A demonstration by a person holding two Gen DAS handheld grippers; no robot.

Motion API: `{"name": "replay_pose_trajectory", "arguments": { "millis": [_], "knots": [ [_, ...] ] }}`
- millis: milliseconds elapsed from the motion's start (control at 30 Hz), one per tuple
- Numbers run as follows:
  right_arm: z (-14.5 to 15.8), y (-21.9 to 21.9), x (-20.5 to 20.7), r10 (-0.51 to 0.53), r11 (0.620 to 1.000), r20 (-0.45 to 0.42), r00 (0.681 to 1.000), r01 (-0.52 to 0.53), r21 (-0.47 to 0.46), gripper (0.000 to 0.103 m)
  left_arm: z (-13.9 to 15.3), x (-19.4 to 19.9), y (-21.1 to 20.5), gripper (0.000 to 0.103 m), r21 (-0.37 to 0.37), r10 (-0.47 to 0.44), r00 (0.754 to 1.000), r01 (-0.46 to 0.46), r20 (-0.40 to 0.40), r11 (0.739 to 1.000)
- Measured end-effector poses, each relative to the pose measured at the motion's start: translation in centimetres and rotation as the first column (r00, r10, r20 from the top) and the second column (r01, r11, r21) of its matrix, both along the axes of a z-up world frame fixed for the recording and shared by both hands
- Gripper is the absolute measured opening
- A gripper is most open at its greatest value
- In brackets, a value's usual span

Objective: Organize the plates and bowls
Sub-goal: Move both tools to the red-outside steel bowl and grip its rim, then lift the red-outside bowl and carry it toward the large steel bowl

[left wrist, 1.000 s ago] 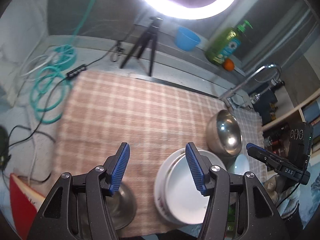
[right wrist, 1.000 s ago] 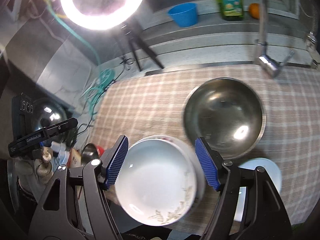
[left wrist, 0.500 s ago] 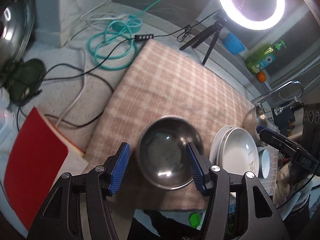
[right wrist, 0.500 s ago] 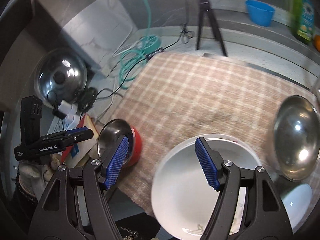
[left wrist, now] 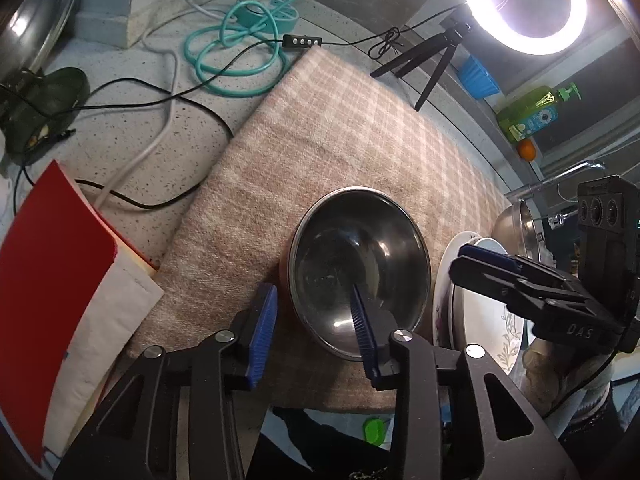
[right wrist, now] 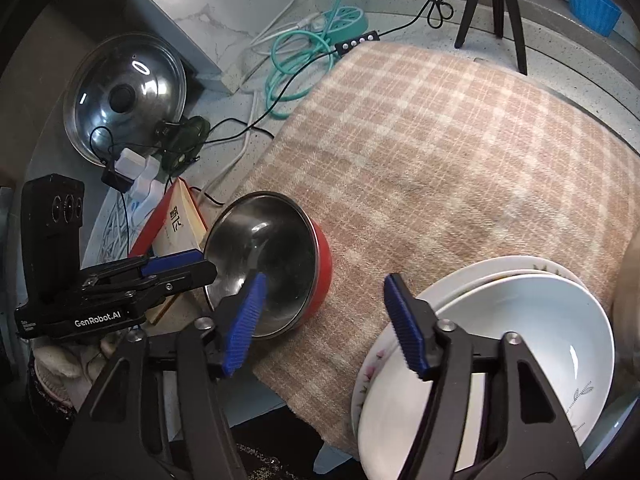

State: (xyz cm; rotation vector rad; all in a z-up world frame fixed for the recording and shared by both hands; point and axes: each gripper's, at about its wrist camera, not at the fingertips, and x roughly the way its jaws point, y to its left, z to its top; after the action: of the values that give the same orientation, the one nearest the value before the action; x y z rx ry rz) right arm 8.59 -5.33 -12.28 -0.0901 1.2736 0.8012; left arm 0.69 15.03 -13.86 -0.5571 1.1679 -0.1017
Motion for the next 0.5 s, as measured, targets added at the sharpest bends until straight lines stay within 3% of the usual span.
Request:
{"name": "replay_pose_trajectory", "arguments": {
  "millis": [67, 167, 267, 500],
  "knots": [
    [-0.5, 0.4, 0.2, -0.001, 1.0, -0.006, 1.0, 0.001, -0.009, 0.05, -0.2, 0.1, 0.0, 0.027, -0.006, 0.003, 1.0, -0.003, -0.005, 1.0],
    [-1.0, 0.8, 0.4, 0.004, 1.0, -0.012, 1.0, -0.004, -0.013, 0.048, -0.7, 0.3, 0.1, 0.027, -0.018, 0.006, 1.0, -0.006, -0.015, 1.0],
    [-1.6, 1.3, 0.4, 0.013, 0.999, -0.019, 1.0, -0.014, -0.031, 0.032, -1.0, 0.3, 0.1, 0.024, -0.02, 0.006, 1.0, -0.006, -0.021, 1.0],
    [-3.2, 1.6, 0.8, 0.004, 1.0, -0.086, 0.996, -0.006, -0.018, 0.02, -1.5, 0.3, 0.5, 0.016, -0.027, 0.02, 0.999, -0.021, -0.029, 0.999]
  ]
}}
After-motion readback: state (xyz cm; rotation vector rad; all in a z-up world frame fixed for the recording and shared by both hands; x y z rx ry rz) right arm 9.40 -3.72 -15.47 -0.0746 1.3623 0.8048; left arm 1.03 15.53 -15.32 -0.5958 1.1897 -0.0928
